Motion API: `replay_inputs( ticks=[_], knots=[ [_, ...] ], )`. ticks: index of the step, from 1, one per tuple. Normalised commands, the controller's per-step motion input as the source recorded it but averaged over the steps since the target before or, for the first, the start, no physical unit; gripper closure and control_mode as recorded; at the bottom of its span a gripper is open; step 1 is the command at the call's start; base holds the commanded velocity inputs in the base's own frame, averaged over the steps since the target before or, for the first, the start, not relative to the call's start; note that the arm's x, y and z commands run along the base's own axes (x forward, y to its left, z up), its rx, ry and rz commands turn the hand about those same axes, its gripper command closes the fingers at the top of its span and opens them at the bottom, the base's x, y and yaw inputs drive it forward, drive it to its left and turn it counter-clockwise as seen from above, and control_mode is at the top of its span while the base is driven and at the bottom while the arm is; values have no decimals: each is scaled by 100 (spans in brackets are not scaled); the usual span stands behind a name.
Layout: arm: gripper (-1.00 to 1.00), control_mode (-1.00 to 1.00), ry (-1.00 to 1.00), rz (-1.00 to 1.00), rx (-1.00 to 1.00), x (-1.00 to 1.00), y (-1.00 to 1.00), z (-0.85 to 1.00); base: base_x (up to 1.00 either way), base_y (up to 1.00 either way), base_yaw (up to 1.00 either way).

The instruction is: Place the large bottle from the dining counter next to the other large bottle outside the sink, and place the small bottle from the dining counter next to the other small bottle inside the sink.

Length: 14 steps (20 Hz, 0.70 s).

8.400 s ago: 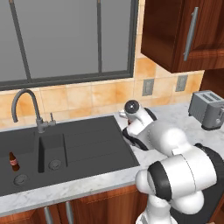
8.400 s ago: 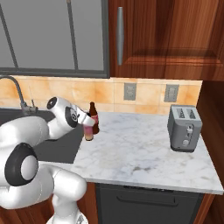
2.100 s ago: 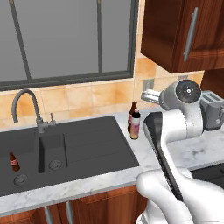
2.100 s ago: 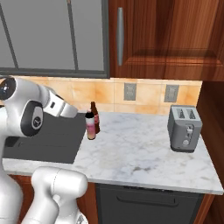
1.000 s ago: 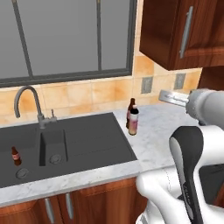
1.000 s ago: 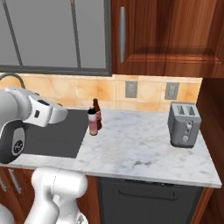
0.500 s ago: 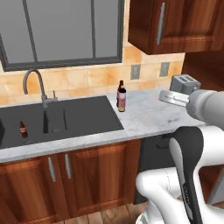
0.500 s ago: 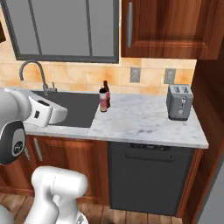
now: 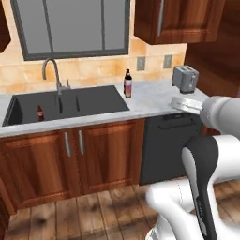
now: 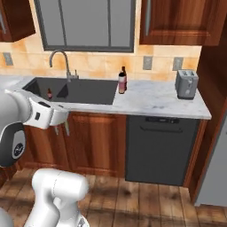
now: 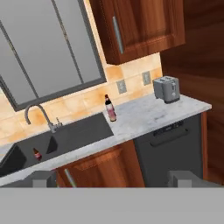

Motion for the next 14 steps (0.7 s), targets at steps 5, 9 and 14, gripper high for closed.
replay_inputs(
  ticks=[5,9,14],
  knots=[
    [-100,100,0,0,0,0,0,0,-100,37,1],
    [-100,100,0,0,0,0,0,0,-100,36,1],
    [-100,100,0,0,0,0,0,0,-100,38,0]
  ],
)
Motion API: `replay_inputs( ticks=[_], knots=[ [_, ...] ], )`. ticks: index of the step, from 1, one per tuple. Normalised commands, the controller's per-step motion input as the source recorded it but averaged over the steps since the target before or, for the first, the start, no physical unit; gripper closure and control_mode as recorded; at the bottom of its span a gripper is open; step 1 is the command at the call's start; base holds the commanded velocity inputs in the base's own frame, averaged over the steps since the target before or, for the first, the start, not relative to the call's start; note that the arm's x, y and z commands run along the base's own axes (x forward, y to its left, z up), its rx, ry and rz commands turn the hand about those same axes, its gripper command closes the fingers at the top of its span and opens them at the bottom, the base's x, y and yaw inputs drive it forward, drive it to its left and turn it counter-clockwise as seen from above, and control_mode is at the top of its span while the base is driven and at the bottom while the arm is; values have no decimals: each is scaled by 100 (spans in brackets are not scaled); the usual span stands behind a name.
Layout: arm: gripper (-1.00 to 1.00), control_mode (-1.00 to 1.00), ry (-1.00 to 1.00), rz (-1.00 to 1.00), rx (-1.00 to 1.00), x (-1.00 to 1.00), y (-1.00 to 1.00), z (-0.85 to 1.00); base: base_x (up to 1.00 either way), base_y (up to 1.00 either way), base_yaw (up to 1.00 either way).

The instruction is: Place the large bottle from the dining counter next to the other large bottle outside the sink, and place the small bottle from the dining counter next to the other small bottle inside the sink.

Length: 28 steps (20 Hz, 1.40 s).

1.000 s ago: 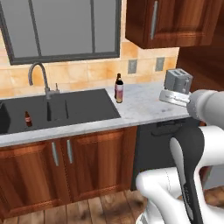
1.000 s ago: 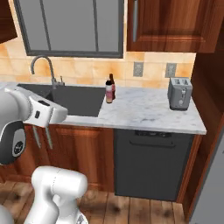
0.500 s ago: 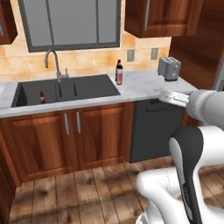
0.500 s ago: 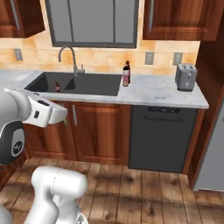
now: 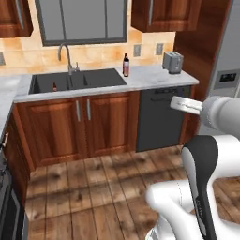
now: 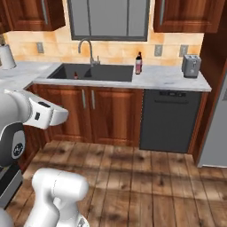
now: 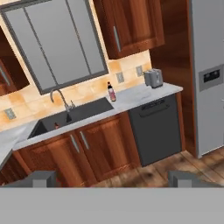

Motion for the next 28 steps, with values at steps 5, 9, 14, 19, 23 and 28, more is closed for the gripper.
replay_inputs(
  ticks=[5,9,14,19,23,28],
  knots=[
    [-100,100,0,0,0,0,0,0,-100,41,0],
    [-100,100,0,0,0,0,0,0,-100,35,0],
    [-100,100,0,0,0,0,0,0,-100,1,1],
    [-100,100,0,0,0,0,0,0,-100,-35,3],
    [-100,100,0,0,0,0,0,0,-100,-60,2],
    [-100,100,0,0,0,0,0,0,-52,-45,-11]
  ],
)
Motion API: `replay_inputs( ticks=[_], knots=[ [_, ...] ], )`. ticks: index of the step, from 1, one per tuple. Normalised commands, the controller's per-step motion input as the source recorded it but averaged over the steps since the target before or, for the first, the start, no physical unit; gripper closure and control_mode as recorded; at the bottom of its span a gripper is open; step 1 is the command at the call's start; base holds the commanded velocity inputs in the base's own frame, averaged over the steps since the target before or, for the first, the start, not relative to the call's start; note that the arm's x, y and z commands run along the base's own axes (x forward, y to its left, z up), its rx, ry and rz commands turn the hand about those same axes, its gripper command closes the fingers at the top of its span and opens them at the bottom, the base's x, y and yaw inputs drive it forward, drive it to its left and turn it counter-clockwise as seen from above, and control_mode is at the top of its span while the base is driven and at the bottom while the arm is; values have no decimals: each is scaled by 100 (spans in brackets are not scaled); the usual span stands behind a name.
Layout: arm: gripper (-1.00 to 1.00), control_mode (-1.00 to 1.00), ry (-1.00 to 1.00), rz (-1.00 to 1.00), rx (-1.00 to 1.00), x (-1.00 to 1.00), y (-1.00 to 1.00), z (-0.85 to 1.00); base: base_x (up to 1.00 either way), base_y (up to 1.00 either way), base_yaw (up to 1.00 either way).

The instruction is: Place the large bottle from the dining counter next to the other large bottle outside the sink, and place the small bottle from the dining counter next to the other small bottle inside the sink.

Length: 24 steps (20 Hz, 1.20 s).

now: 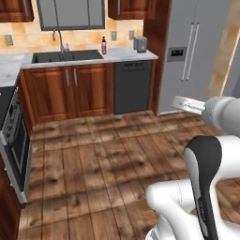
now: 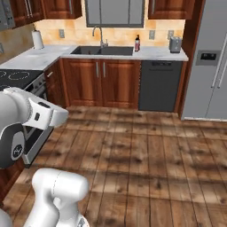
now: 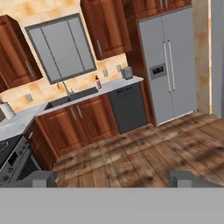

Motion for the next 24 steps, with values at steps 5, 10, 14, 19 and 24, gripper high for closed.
replay_inputs(
  ticks=[5,10,14,19,24],
  knots=[
    [-100,100,0,0,0,0,0,0,-1,-1,-24],
    [-100,100,0,0,0,0,0,0,0,0,-25],
    [-100,100,0,0,0,0,0,0,0,0,-25],
    [-100,100,0,0,0,0,0,0,0,0,-25],
    [-100,100,0,0,0,0,0,0,0,0,-25]
  ],
)
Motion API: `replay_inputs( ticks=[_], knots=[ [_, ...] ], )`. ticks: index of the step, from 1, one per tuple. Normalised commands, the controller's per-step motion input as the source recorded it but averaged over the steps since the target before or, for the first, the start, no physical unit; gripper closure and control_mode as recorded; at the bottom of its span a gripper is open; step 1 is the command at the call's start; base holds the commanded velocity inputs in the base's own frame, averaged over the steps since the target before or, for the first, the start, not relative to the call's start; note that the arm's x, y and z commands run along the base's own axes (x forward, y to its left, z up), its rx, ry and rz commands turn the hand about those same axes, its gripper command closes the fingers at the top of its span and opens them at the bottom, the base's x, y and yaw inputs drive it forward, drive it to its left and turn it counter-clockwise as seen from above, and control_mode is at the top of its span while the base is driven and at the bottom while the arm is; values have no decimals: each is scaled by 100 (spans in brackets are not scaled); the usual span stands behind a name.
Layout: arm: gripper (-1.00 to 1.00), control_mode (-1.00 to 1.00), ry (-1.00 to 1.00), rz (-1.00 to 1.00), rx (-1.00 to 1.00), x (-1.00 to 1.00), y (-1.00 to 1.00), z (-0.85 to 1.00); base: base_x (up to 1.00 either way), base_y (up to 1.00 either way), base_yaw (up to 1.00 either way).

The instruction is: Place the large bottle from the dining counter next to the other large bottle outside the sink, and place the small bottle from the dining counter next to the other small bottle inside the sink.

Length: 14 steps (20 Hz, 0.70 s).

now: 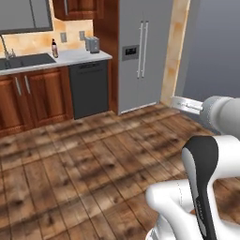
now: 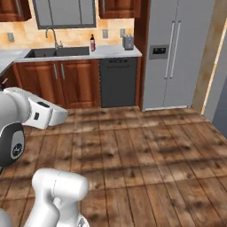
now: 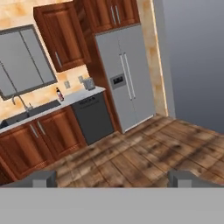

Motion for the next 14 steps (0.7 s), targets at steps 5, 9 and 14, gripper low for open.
replay_inputs(
  ticks=[5,9,14],
  knots=[
    [-100,100,0,0,0,0,0,0,0,0,-24],
    [-100,100,0,0,0,0,0,0,0,0,-25],
    [-100,100,0,0,0,0,0,0,0,0,-25]
  ],
)
